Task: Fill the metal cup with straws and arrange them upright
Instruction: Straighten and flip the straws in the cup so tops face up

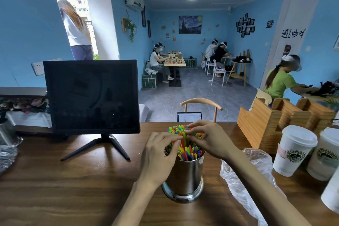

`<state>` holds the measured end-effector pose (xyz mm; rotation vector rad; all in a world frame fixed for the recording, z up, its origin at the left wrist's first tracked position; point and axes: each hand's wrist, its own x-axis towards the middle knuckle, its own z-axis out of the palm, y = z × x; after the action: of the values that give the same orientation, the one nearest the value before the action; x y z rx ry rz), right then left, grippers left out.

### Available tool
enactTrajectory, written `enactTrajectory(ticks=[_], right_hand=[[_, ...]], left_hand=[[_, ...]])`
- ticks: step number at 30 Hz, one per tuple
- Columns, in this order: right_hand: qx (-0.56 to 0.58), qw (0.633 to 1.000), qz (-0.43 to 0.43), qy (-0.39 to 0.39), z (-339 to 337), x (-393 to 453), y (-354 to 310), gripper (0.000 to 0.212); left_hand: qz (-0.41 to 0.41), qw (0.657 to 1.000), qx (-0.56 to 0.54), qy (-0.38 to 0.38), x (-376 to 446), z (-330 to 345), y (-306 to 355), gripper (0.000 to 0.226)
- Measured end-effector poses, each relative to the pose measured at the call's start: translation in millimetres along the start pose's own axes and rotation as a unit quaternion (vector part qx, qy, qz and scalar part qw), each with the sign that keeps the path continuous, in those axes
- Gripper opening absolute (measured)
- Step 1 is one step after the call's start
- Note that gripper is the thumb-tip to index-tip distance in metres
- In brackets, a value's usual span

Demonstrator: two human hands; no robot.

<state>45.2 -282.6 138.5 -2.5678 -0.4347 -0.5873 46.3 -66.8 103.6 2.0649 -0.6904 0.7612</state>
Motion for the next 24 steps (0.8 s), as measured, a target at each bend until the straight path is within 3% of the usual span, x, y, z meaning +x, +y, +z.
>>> enactTrajectory(ticks=[5, 9, 13, 24], right_hand=[[-0.05, 0.999, 0.003, 0.022, -1, 4, -6, 0.019], [-0.038, 0.999, 0.023, 0.017, 0, 8, -9, 0.015], [-0.023, 0.999, 0.022, -0.002, 1, 7, -10, 0.032], [0.015, 0.999, -0.002, -0.039, 11, 2, -11, 0.038]], left_hand=[[-0.054, 0.998, 0.011, -0.012, -1, 4, -11, 0.018], [-0.083, 0.995, 0.01, -0.05, 2, 8, -13, 0.039], [-0.104, 0.989, 0.003, -0.107, 0, 13, -17, 0.052], [-0.086, 0.992, 0.012, -0.091, -2, 19, -23, 0.055]])
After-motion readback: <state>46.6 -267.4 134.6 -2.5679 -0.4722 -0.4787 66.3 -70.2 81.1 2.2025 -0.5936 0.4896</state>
